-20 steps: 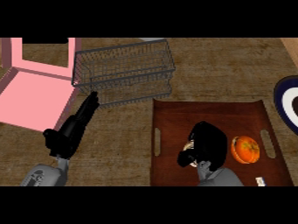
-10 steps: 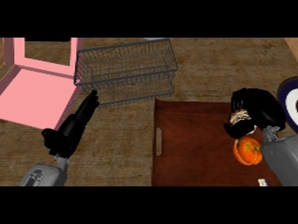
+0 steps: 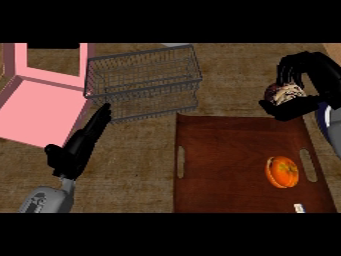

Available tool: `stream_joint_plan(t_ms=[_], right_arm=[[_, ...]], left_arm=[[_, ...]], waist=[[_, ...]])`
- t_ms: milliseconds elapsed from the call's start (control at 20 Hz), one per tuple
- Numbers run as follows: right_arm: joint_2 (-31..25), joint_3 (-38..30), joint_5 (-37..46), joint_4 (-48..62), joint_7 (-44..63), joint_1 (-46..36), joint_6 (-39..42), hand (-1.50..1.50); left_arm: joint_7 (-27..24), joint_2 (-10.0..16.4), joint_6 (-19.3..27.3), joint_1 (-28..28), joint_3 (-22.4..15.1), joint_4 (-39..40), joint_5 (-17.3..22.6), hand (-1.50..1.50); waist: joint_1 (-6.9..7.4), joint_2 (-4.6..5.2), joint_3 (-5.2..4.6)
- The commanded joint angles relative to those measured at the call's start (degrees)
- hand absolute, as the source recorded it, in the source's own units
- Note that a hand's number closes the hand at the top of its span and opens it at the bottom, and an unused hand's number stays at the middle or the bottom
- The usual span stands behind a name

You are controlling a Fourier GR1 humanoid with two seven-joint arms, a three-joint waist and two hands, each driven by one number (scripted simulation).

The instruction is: Pick the cupcake from the tray and place it in the tiered basket

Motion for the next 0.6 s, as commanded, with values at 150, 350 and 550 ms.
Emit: stream_joint_plan(t_ms=[150,350,550], right_arm=[[3.22,-0.73,-4.63,-8.13,11.57,-9.25,6.42,1.5],[9.0,-0.25,-5.4,-3.44,20.32,-20.43,5.72,1.5],[12.1,-0.74,-4.79,6.27,24.66,-32.62,4.98,1.5]], left_arm=[[2.41,-1.25,1.76,1.08,0.21,-3.64,-1.88,0.0],[0.12,-1.82,-0.11,-1.14,1.83,0.99,-1.39,0.0],[-0.67,-2.9,-1.11,-1.49,1.34,2.57,-1.93,0.0]], waist=[[-0.4,-0.4,-0.03],[-0.15,-0.24,-0.06],[0.36,-0.02,-0.08]])
